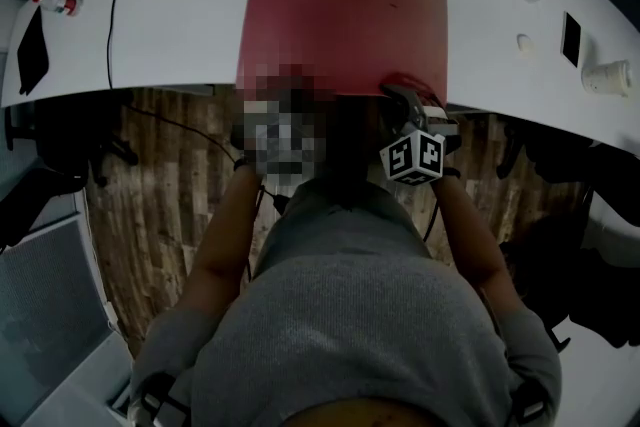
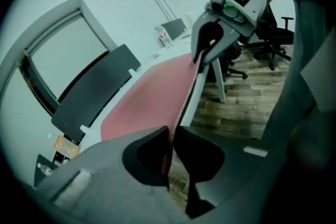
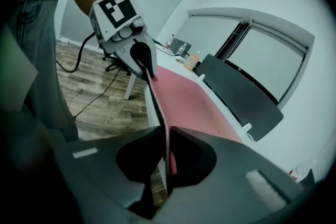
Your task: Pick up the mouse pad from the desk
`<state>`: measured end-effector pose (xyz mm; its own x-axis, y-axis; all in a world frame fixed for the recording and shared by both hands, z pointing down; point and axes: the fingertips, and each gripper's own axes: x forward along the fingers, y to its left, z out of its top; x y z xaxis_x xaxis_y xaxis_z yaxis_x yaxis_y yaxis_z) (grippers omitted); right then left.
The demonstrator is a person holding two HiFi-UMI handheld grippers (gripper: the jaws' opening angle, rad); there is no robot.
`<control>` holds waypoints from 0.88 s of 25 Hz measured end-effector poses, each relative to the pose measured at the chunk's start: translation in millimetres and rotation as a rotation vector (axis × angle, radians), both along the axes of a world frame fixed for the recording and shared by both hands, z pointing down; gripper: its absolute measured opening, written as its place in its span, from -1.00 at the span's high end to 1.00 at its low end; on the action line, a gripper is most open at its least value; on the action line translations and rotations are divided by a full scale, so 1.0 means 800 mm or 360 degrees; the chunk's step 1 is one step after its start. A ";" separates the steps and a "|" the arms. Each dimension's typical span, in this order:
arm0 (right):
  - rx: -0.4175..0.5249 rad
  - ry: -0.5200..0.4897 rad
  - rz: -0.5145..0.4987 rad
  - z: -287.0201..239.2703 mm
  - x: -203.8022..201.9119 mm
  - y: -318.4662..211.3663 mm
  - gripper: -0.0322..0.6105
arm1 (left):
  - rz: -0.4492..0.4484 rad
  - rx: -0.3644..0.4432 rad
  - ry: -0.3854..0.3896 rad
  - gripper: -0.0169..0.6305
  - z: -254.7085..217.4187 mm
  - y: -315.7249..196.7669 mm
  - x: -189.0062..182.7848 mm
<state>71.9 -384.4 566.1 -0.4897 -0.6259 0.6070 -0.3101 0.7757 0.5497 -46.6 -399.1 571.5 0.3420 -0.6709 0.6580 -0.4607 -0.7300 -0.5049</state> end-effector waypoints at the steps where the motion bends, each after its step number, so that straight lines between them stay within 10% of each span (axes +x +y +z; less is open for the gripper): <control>1: -0.0031 -0.0036 0.0010 -0.002 0.000 0.000 0.83 | -0.0027 -0.0011 0.0039 0.83 -0.005 -0.001 -0.002; 10: -0.0233 -0.0333 0.0119 -0.026 0.003 0.009 0.82 | -0.0294 -0.0239 0.0454 0.82 -0.028 0.006 -0.004; 22: -0.0262 -0.0417 0.0162 -0.048 0.007 0.063 0.82 | -0.0312 -0.0255 0.0606 0.81 -0.048 0.066 0.001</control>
